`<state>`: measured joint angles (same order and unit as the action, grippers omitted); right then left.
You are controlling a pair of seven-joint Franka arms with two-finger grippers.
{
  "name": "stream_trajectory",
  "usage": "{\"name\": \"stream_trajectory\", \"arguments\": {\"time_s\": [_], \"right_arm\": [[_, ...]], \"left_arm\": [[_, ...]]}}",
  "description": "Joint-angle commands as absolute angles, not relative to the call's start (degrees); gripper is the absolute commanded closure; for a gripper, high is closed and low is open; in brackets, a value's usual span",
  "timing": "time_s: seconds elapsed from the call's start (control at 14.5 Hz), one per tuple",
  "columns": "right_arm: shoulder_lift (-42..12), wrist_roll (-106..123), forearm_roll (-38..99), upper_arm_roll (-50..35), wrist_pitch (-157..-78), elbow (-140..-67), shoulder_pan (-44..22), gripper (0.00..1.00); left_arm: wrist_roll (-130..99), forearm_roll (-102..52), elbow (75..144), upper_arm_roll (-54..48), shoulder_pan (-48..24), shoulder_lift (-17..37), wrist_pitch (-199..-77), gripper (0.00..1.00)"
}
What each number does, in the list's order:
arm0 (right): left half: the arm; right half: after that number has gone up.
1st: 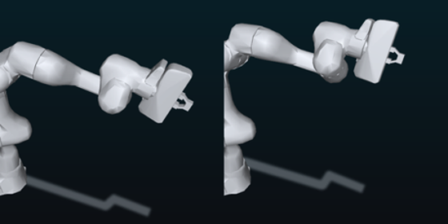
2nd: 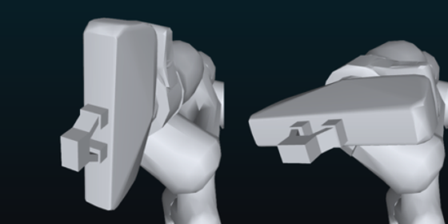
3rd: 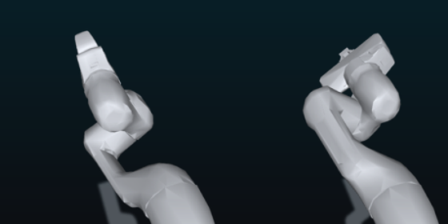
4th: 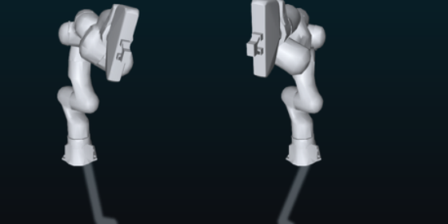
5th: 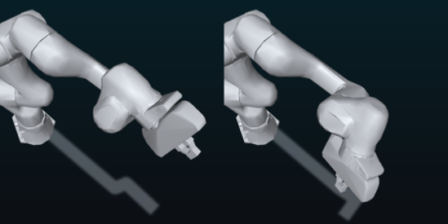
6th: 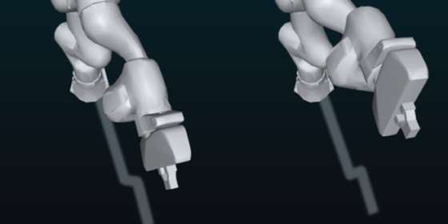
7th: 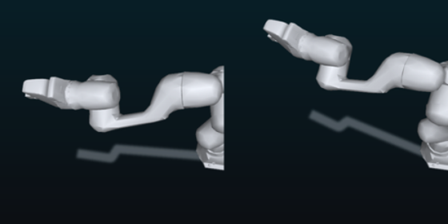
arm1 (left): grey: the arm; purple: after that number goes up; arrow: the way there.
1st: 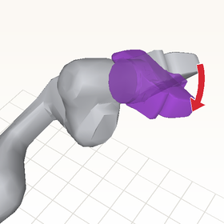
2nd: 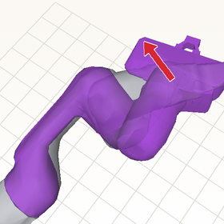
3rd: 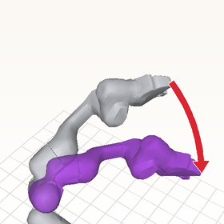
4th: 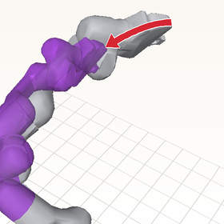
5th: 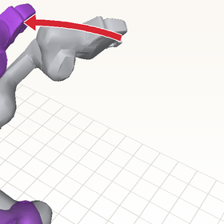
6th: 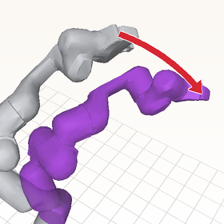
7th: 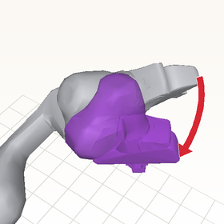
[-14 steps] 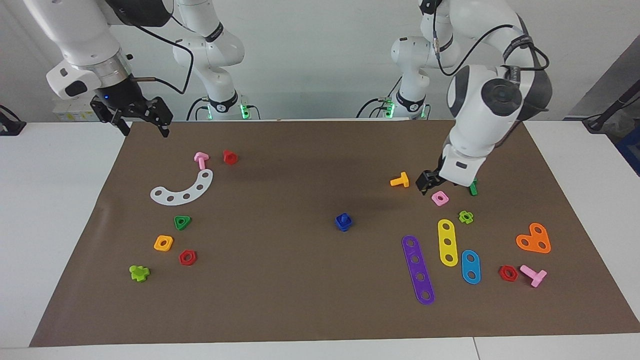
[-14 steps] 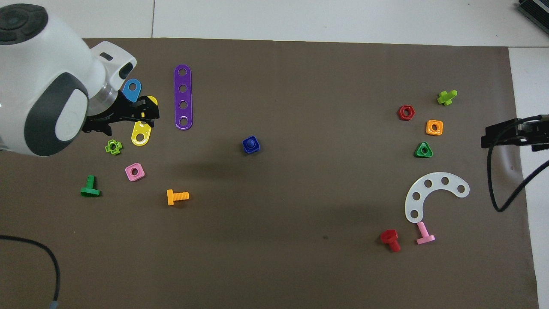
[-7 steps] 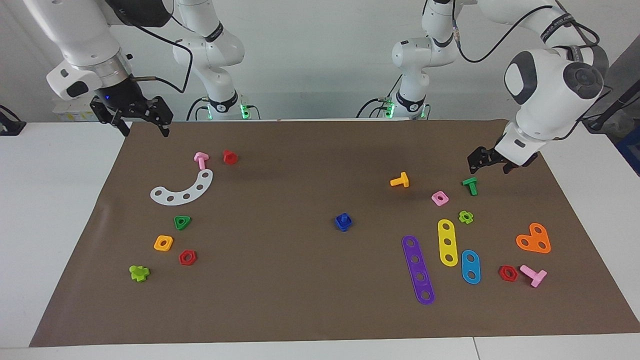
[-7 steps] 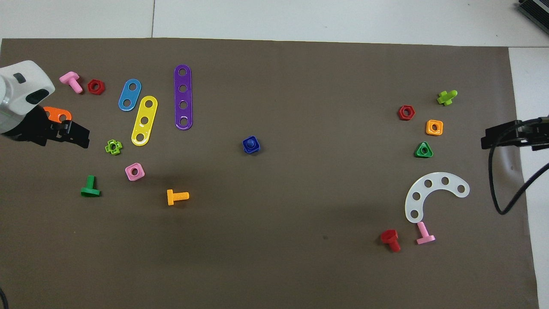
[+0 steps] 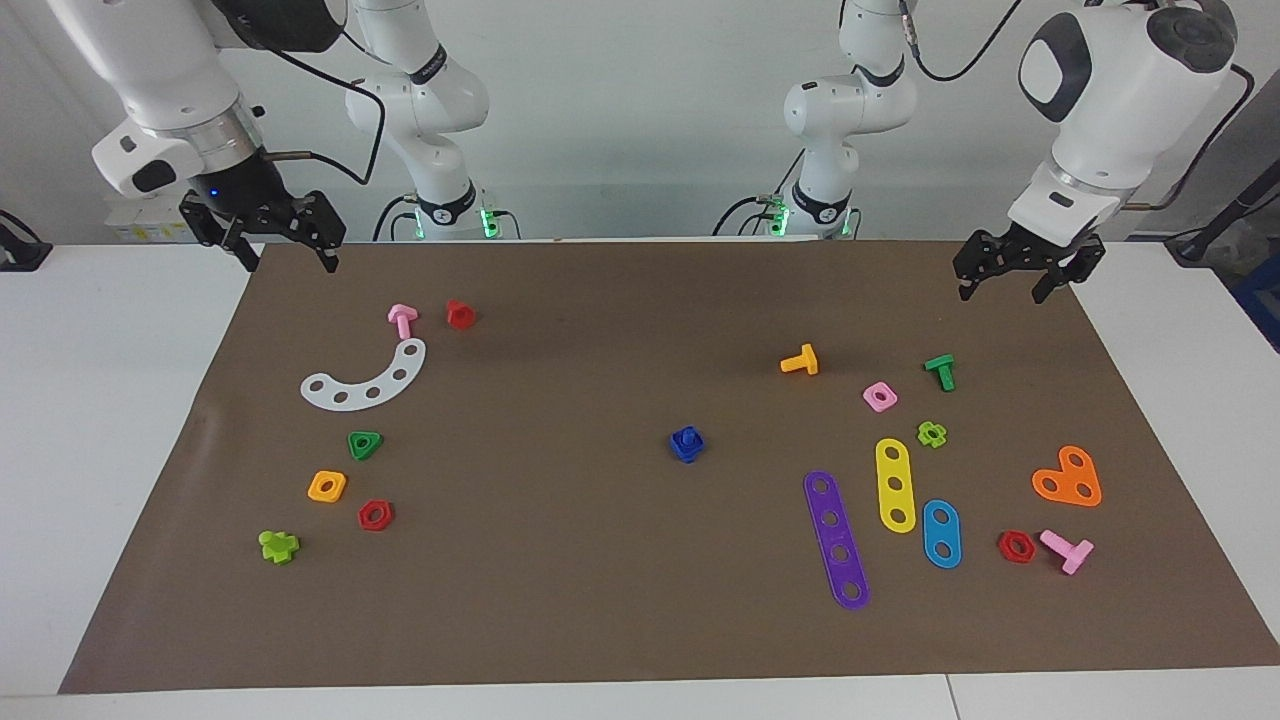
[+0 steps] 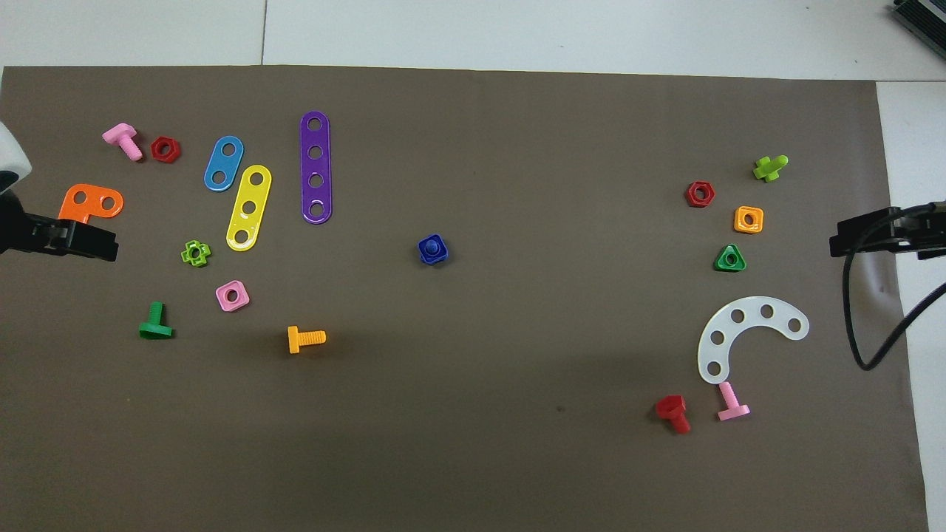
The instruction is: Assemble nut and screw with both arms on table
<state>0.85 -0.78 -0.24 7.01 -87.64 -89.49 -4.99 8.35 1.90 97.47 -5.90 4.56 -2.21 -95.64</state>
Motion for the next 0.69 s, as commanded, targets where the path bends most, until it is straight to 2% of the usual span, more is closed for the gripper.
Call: {"name": "stream_trajectory", "arguments": {"time_s": [0.0,0.62], "right_arm": [[2.02,0.18,-0.09,6.24,-87.54,-90.79,-4.13,0.0],[2.02,0.18,0.0,6.24,-87.45,-90.79,-4.13,0.0]], "left_arm": [[8.88,-0.69,98.01,-5.54,4.66,-3.87,-94.4,0.0],[8.79,-3.08,98.0,-5.45,4.39,-4.31,-94.65,0.0]]}}
